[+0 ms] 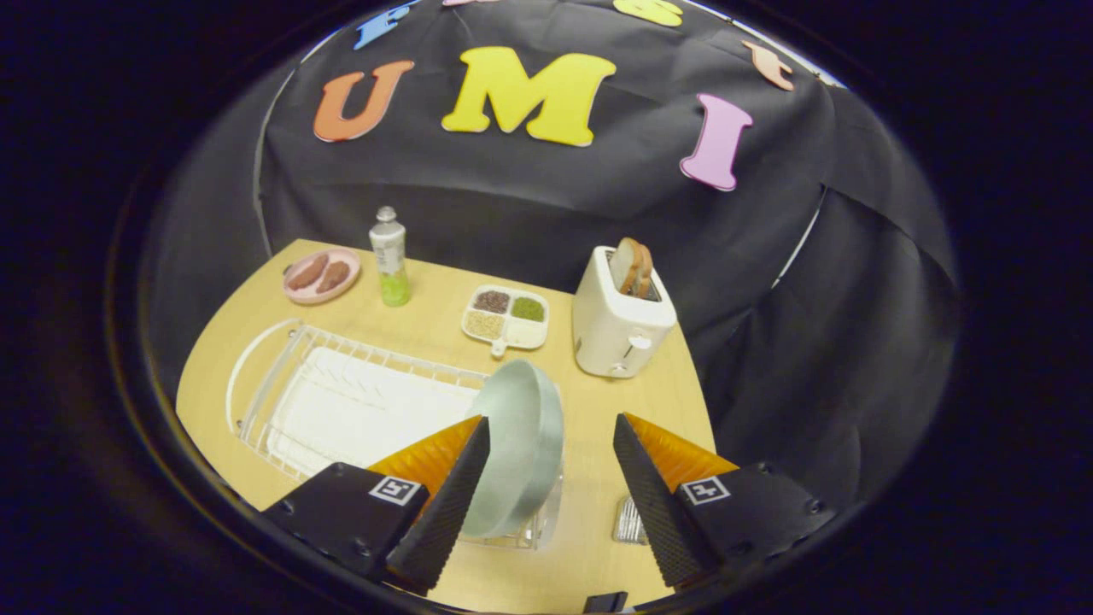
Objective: Take the plate from the dish rack, then take the spoon from the basket and place it into the plate.
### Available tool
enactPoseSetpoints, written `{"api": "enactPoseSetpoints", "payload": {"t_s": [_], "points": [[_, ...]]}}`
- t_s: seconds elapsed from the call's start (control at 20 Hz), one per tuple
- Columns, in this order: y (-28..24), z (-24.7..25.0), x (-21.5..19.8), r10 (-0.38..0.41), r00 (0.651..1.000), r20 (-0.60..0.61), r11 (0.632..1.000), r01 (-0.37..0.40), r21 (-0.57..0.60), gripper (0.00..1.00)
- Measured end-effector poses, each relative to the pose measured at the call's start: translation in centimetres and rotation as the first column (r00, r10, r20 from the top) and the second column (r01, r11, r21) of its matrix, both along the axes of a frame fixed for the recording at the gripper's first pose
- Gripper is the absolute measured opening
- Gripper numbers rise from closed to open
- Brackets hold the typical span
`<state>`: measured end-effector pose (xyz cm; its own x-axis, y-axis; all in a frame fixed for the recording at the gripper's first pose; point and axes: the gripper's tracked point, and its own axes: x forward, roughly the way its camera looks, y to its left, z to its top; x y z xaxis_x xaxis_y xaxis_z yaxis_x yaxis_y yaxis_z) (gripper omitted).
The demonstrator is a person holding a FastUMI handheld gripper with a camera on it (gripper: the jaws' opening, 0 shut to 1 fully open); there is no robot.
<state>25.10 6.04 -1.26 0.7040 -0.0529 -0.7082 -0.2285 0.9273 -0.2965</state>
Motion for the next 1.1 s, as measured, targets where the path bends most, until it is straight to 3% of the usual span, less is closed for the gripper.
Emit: {"api": "enactPoseSetpoints", "payload": {"t_s": [0.1,0.2,0.3,0.35,0.55,0.6,0.7,0.8,1.1], "points": [[0.1,-1.2,0.6,-0.043,0.995,-0.094,0.999,0.041,-0.02,0.91],[-0.7,-1.0,1.8,-0.078,0.992,-0.101,0.993,0.068,-0.102,0.86],[0.1,-1.2,2.3,-0.084,0.989,-0.12,0.987,0.066,-0.15,0.67],[0.4,-1.8,2.1,-0.101,0.982,-0.158,0.983,0.074,-0.167,0.52],[0.5,-3.0,1.4,-0.233,0.945,-0.23,0.953,0.174,-0.248,0.36],[1.2,-2.6,1.4,-0.219,0.949,-0.225,0.954,0.159,-0.255,0.35],[3.3,-1.8,0.6,-0.19,0.964,-0.186,0.948,0.131,-0.289,0.24],[4.3,-1.3,-0.1,-0.186,0.973,-0.135,0.918,0.123,-0.377,0.19],[6.2,-0.8,-1.4,-0.212,0.977,-0.033,0.861,0.171,-0.479,0.17]]}}
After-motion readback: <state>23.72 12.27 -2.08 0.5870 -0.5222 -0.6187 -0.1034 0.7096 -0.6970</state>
